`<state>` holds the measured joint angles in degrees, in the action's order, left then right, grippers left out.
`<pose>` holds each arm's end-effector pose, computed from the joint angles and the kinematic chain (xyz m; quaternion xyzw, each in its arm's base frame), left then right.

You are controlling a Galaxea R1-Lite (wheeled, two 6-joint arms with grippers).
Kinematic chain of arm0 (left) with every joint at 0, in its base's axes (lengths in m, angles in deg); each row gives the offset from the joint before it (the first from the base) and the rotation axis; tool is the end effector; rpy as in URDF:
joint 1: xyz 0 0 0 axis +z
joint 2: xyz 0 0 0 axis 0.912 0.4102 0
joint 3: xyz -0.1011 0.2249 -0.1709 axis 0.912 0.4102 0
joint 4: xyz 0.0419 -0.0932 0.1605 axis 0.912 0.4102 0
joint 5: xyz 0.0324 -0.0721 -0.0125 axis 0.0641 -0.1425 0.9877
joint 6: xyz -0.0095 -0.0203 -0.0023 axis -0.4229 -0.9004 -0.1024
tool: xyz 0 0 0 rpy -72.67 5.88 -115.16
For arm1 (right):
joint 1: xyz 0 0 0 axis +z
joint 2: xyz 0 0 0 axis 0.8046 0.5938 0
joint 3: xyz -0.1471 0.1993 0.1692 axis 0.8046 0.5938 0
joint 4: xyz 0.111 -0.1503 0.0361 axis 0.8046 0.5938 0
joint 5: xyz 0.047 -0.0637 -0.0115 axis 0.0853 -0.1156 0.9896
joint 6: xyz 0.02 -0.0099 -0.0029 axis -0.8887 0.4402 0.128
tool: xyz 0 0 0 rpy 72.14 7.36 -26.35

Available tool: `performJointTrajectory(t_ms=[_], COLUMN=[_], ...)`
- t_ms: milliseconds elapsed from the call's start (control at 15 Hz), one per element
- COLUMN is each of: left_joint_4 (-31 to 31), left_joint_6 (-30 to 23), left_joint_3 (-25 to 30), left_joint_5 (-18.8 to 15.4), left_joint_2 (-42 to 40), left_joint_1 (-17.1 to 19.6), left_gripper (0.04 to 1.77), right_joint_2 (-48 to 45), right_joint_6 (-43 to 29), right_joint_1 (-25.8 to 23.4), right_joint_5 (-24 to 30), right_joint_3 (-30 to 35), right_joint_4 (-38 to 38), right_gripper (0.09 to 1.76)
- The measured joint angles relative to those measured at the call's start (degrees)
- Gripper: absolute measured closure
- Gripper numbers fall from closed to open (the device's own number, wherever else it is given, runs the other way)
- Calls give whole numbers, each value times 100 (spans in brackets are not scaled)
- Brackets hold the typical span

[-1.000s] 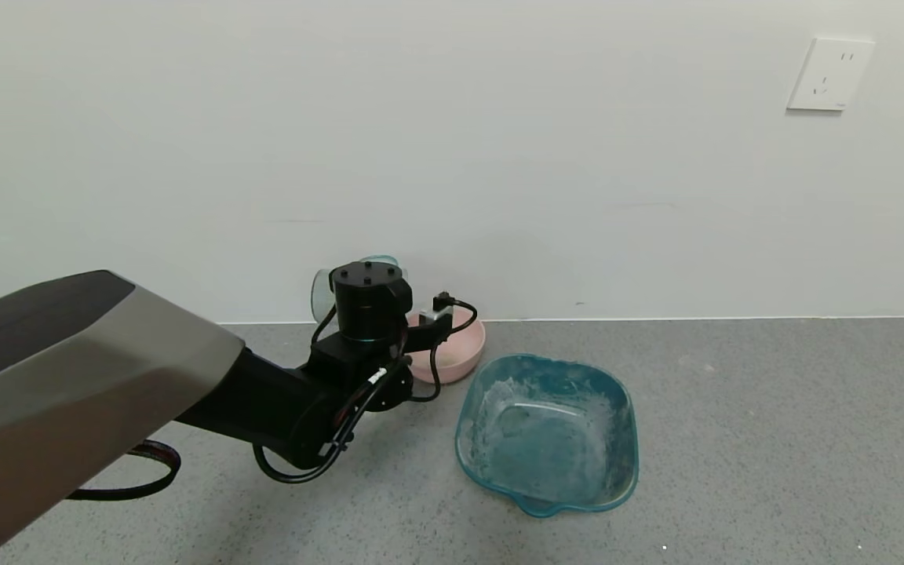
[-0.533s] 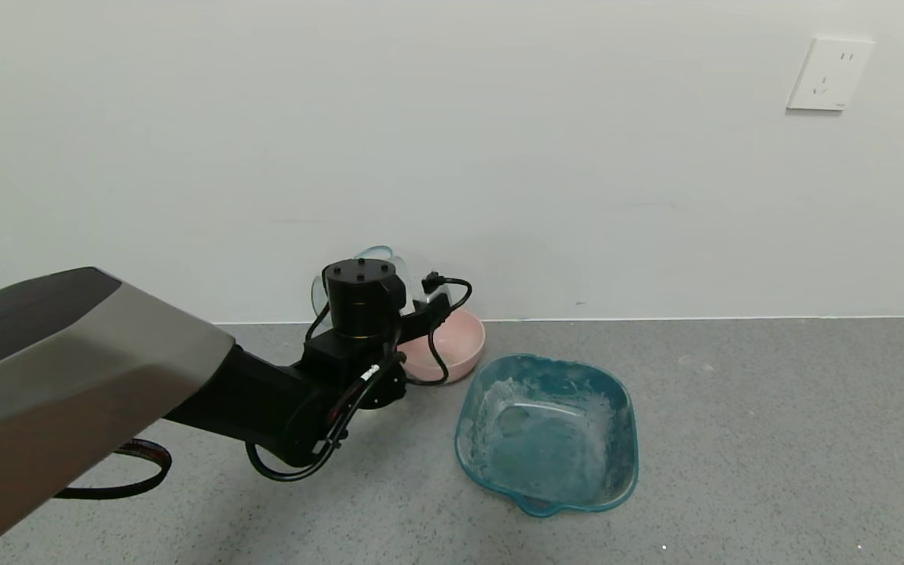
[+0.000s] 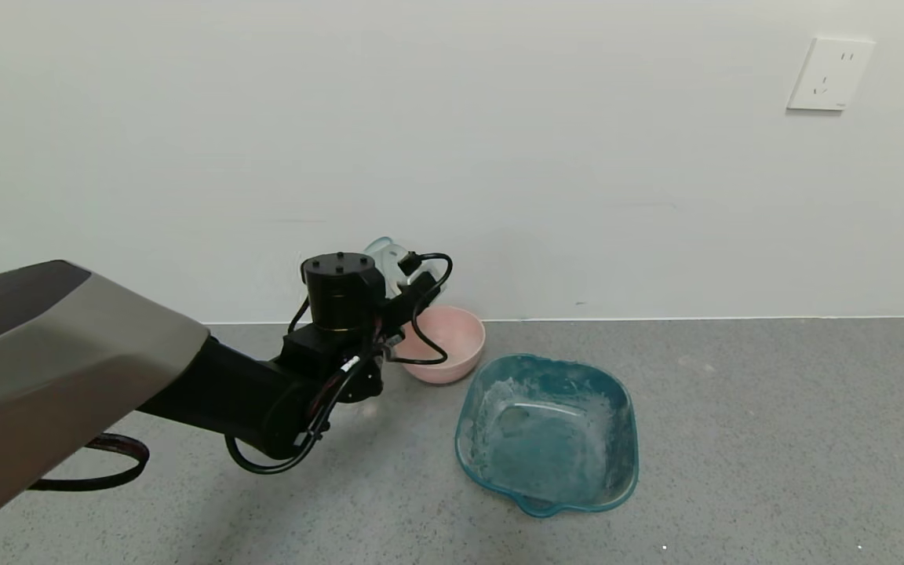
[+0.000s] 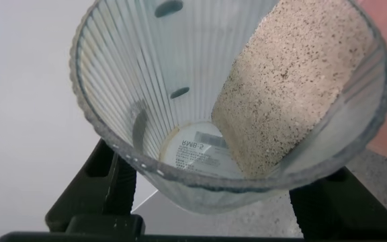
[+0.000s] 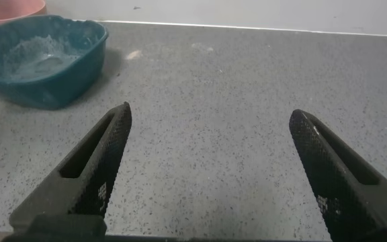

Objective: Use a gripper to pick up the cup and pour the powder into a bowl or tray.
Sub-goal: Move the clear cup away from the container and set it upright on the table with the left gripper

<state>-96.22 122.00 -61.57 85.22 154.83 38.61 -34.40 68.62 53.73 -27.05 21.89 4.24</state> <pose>0.3642 -0.1720 0.1381 0.4928 0.0764 0.0483 0.8654 -0.0229 0.0000 0.0754 -0.0022 -0.0001 0.0007 1.0000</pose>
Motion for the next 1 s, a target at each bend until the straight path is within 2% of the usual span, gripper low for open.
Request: performJointTrajectory(t_ms=[333, 467, 600, 1000], left_joint_4=[-21, -16, -10, 17], left_joint_6=[-614, -848, -1025, -2497], left_joint_3=[450, 736, 1073, 1754], left_joint_5=[-464, -789, -1265, -2107], left_joint_2=[-217, -324, -468, -967], left_joint_1=[369, 518, 653, 885], left_gripper=[53, 53, 53, 53], right_joint_2=[0, 0, 0, 0], right_joint_6=[-2, 2, 2, 2], right_joint_1=[0, 0, 0, 0], right_joint_5=[-2, -2, -2, -2], right_joint_3=[0, 0, 0, 0], right_joint_4=[-2, -2, -2, -2], right_gripper=[14, 14, 14, 14])
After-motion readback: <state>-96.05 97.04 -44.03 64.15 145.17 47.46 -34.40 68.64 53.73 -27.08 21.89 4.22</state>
